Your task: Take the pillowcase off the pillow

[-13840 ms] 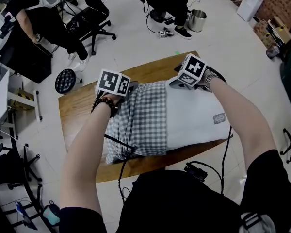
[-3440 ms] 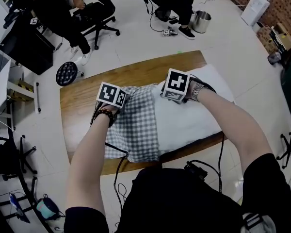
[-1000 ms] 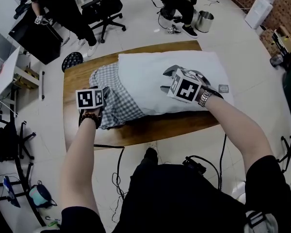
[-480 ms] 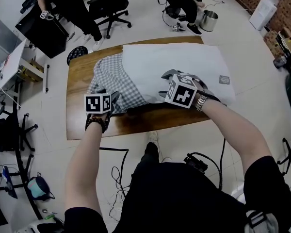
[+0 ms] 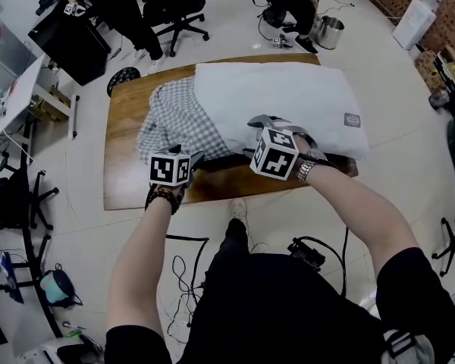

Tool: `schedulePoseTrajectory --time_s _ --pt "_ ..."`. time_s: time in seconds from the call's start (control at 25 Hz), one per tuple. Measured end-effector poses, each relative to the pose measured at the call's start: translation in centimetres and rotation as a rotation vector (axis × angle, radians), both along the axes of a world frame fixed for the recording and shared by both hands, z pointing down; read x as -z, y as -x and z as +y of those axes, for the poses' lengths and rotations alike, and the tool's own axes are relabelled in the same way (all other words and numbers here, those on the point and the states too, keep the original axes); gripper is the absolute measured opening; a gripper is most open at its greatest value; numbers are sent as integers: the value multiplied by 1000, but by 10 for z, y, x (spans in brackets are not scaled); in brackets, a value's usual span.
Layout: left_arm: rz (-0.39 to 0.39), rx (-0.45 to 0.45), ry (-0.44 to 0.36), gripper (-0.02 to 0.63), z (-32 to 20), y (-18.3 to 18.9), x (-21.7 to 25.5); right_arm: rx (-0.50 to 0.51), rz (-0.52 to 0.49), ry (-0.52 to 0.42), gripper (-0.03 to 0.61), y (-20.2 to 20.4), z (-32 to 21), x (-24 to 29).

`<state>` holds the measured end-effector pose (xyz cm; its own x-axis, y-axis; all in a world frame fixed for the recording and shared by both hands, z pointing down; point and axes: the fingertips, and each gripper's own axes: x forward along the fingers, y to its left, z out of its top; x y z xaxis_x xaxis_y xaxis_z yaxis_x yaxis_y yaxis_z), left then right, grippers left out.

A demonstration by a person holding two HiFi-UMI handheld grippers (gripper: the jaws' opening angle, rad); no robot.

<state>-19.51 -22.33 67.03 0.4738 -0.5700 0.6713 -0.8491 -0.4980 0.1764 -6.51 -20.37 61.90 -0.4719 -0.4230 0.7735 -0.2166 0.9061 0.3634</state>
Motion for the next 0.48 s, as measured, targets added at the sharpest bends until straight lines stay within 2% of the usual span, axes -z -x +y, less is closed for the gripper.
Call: schedulePoseTrajectory --time_s 0.28,0.48 --pt "-21 -47 31 321 5 -13 -24 -17 52 -90 285 18 -16 -14" --pt "-38 -56 50 321 -4 -19 -42 -9 163 -165 296 19 -38 -38"
